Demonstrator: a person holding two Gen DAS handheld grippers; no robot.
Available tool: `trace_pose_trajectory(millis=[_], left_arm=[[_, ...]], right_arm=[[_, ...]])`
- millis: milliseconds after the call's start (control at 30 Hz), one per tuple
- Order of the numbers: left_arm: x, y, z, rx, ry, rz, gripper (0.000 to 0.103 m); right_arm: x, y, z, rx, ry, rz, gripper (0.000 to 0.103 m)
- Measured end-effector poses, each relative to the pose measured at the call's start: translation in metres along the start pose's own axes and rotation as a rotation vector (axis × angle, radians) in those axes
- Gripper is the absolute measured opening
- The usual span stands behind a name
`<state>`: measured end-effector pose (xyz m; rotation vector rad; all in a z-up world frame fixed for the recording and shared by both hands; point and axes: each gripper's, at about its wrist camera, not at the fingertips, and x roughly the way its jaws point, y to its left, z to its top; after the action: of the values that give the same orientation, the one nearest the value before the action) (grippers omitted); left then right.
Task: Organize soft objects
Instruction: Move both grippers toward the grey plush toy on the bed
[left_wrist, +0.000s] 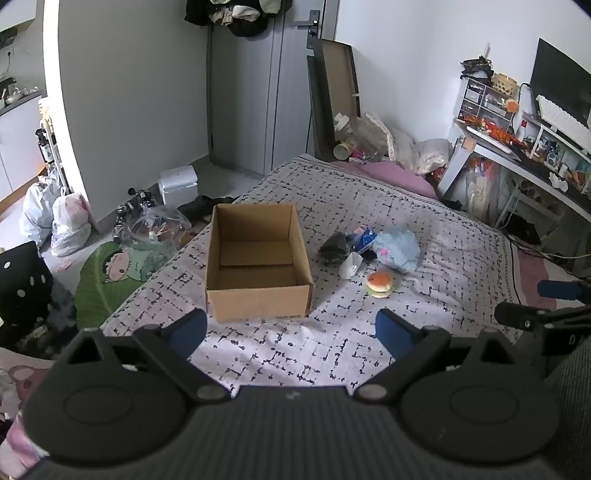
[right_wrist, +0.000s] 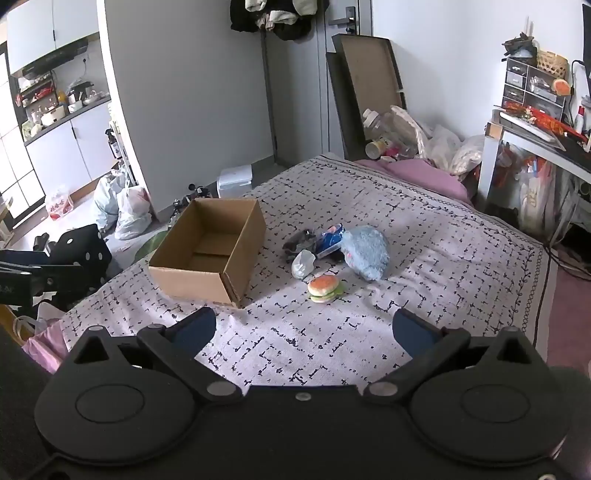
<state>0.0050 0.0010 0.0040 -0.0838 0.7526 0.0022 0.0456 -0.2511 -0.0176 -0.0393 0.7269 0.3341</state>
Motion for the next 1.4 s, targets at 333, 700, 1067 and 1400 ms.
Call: trace_pose_trajectory(millis=[333,700,1067,1400], left_arm=[[-0.001,0.0022,-0.0017,-0.003,-0.003,0.004,0.097],[-0.0001,0.0028,-0.0045,-0.003,-0.001,0.002,0.097],[-0.0004,0.0018,-0.0032,-0.003,0.001,0.001,0.097],[-0.0009,-0.0008,0.0008,0.027,-0.013,-0.011,0.097]], right_arm=[[-0.0024,-0.0003,-0.0015,0.004,0.002,0.002,0.103],[-0.0009,-0.0004,-0.0011,0.015,-0.004,0.008,0.103],[-0.0019,-0.0002,-0.001,0.015,-0.007,0.01,0.103],[0.0001,-0.0011,0.0015,0.014,0.0,0.018,0.103]])
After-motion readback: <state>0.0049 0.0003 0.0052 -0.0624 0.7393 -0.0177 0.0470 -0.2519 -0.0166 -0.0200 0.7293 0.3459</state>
